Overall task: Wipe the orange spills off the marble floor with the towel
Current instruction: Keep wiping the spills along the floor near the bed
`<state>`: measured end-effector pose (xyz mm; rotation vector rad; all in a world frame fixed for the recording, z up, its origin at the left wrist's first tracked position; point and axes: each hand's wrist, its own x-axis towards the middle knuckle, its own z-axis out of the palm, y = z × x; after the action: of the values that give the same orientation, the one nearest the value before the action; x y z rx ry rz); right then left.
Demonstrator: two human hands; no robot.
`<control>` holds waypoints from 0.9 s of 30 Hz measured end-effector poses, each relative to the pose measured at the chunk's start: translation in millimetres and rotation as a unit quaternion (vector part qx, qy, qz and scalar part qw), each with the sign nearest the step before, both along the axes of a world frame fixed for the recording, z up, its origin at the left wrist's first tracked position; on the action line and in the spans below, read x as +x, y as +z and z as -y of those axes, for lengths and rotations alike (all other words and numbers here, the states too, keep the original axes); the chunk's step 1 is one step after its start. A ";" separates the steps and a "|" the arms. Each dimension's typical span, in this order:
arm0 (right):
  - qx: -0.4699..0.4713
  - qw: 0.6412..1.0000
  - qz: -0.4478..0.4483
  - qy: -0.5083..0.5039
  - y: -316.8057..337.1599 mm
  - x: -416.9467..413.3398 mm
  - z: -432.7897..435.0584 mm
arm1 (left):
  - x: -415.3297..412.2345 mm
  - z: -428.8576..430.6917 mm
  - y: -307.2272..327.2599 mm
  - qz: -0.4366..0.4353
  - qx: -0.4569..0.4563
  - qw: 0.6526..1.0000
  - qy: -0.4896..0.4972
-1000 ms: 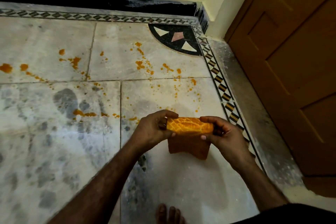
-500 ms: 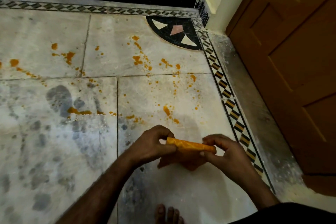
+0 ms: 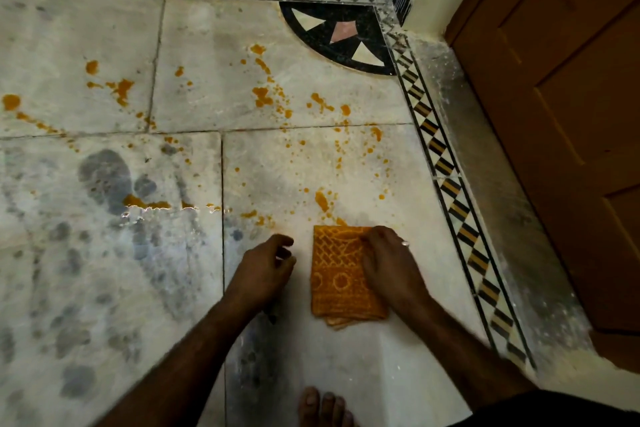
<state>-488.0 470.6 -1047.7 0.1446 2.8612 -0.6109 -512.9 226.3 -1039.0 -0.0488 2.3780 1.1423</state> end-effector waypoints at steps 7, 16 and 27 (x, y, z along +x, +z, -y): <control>0.094 0.985 -0.065 0.126 -55.4 17.7 43.1 | 22.3 -16.0 -19.8 -0.013 -0.027 0.992 -0.121; 0.112 0.980 -0.058 0.157 -62.5 32.4 29.6 | 41.5 -29.7 -36.0 0.020 0.032 0.997 -0.066; 0.155 0.977 -0.079 0.123 -66.0 29.5 38.0 | 37.1 32.8 -79.4 -0.230 -0.280 0.928 -0.092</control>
<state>-458.4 432.6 -1113.7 -0.2185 3.0420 -0.1299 -475.8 193.6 -1118.4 0.2715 2.9774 0.3792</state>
